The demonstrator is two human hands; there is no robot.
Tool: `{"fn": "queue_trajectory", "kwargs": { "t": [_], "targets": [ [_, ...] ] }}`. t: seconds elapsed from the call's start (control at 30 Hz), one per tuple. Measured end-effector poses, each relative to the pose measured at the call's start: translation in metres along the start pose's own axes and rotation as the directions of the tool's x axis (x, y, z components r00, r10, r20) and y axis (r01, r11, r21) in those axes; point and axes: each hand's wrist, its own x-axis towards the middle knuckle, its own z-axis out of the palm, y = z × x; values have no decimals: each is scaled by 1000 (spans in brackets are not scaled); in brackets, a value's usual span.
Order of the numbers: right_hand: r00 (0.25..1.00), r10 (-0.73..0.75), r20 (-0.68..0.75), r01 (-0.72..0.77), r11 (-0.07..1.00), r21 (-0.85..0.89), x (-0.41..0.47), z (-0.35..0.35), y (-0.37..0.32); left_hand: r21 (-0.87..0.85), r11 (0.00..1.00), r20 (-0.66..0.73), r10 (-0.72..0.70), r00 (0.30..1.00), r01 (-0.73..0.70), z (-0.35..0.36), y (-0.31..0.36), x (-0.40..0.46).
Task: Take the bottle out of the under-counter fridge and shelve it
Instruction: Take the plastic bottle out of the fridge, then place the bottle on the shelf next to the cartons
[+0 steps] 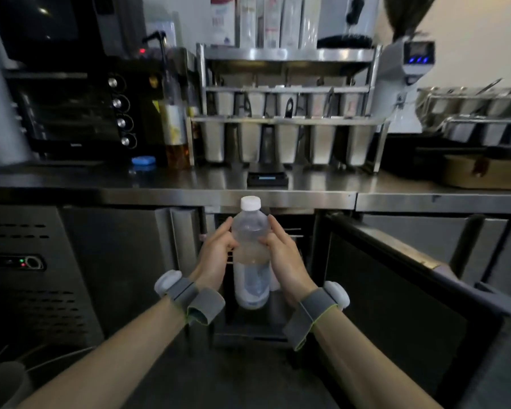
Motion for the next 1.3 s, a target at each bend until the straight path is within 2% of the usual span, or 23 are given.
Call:
{"fn": "queue_trajectory", "kwargs": {
  "t": [0.1, 0.3, 0.47, 0.67, 1.1, 1.3],
  "targets": [
    [999, -44, 2, 44, 999, -29, 0, -4, -41, -5, 998, 64, 68, 996, -68, 10, 40, -3],
    [987, -161, -3, 160, 984, -73, 20, -10, -117, -68, 991, 1, 112, 994, -112, 34, 117, 14],
    [965, -260, -24, 252, 952, -173, 39, -11, -163, -79, 993, -27, 86, 996, -88, 50, 171, 21],
    [920, -387, -59, 362, 899, -245, 57, -8, -201, -124, 989, 65, 90, 994, -82, 56, 216, 29],
    [938, -332, -102, 320, 940, -118, 115, -8, -215, -138, 982, 100, 140, 985, -126, 49, 225, 98],
    [950, -280, -142, 269, 959, -88, 171, -10, -270, -186, 974, 125, 155, 980, -130, 64, 279, 152]
  ]
}}
